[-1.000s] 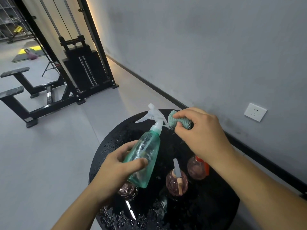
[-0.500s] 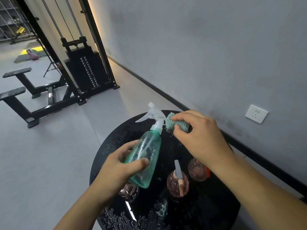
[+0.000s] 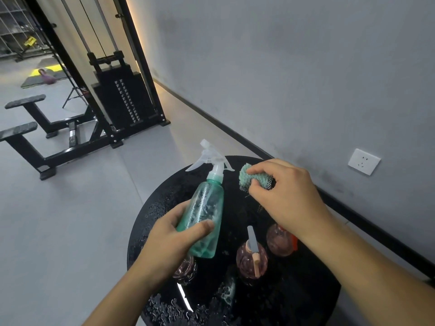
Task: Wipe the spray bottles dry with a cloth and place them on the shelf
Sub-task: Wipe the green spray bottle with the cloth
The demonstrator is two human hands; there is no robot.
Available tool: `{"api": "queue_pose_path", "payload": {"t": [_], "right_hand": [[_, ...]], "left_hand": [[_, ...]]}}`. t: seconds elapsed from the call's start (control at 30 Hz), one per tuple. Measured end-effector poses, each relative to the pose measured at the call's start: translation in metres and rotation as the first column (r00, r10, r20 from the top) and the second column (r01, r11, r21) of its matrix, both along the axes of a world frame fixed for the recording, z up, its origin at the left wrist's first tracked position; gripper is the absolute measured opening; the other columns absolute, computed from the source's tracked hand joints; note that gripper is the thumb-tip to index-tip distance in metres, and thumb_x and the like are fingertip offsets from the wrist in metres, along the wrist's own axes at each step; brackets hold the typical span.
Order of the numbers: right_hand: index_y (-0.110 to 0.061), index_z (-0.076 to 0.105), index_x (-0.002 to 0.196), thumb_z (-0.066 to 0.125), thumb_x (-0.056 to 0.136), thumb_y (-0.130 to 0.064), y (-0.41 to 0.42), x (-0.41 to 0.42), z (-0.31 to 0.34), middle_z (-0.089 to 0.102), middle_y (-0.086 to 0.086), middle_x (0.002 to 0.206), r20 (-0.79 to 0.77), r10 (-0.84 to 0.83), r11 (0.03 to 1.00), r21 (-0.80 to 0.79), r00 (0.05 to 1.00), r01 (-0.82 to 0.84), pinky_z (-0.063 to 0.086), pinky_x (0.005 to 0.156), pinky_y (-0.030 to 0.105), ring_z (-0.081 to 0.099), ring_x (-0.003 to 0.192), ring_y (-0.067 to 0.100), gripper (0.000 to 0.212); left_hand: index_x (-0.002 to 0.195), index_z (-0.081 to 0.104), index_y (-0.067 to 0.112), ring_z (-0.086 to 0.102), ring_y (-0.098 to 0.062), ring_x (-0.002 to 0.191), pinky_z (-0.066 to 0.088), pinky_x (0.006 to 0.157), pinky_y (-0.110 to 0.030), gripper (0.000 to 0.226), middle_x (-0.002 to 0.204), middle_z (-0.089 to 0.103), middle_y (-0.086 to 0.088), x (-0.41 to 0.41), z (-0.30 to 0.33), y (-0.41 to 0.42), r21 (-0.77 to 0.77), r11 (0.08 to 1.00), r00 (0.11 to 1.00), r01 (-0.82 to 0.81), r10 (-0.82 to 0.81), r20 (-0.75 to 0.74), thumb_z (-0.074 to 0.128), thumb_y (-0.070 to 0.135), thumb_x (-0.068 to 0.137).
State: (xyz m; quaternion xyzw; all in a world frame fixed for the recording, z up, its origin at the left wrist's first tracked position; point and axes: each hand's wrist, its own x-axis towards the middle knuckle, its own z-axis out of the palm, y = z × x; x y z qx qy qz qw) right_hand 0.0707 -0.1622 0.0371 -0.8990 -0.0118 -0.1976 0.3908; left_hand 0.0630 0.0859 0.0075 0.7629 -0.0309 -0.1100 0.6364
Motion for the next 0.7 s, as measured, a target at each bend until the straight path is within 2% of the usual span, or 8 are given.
{"api": "queue_pose_path", "payload": {"t": [0.07,0.17,0.37,0.57,0.7], "right_hand": [[-0.03,0.076,0.11,0.068,0.091,-0.017,0.002,-0.002,0.0,0.067,-0.021,0.111,0.001,0.008,1.0,0.008,1.0,-0.008,0.04,0.084,-0.003,0.058,0.103,-0.012,0.024],[-0.031,0.076,0.11,0.068,0.091,-0.017,0.002,-0.005,0.001,0.067,-0.022,0.11,0.015,0.002,1.0,0.016,1.0,-0.003,0.041,0.085,-0.002,0.058,0.104,-0.012,0.025],[-0.03,0.077,0.11,0.07,0.091,-0.018,-0.004,-0.016,0.004,0.068,-0.022,0.109,0.017,-0.013,1.0,0.027,1.0,0.012,0.042,0.081,-0.002,0.059,0.101,-0.014,0.024],[-0.03,0.077,0.108,0.071,0.09,-0.018,-0.009,-0.036,0.004,0.069,-0.02,0.107,0.003,-0.024,0.999,0.028,1.0,0.024,0.042,0.077,-0.003,0.059,0.097,-0.015,0.023],[-0.029,0.078,0.107,0.072,0.088,-0.017,-0.008,-0.047,0.003,0.068,-0.02,0.103,-0.021,-0.021,1.0,0.018,1.0,0.021,0.039,0.066,-0.002,0.058,0.076,-0.017,0.023]], "left_hand": [[0.131,0.07,0.032,0.081,-0.025,0.095,0.064,0.086,-0.04,0.055,0.113,0.082,-0.002,-0.002,-0.001,-0.004,0.0,1.0,1.0,-0.011,0.011,0.021,0.091,0.032,0.081],[0.133,0.066,0.03,0.081,-0.02,0.098,0.064,0.08,-0.029,0.053,0.115,0.08,0.003,-0.005,-0.003,-0.011,-0.015,0.999,0.998,-0.039,0.04,0.055,0.086,0.015,0.086],[0.129,0.058,0.029,0.08,-0.019,0.098,0.063,0.075,-0.026,0.065,0.12,0.074,-0.001,-0.008,-0.009,-0.016,-0.007,0.998,0.994,-0.069,0.069,0.079,0.09,0.0,0.08],[0.134,0.063,0.032,0.076,-0.006,0.105,0.059,0.084,-0.017,0.068,0.118,0.077,0.01,-0.022,-0.023,-0.024,0.027,0.994,0.987,-0.104,0.1,0.127,0.094,0.009,0.078],[0.122,0.063,0.04,0.075,0.003,0.097,0.058,0.087,-0.018,0.061,0.104,0.077,0.021,-0.034,-0.043,-0.027,0.07,0.989,0.984,-0.129,0.12,0.13,0.096,0.018,0.077]]}}
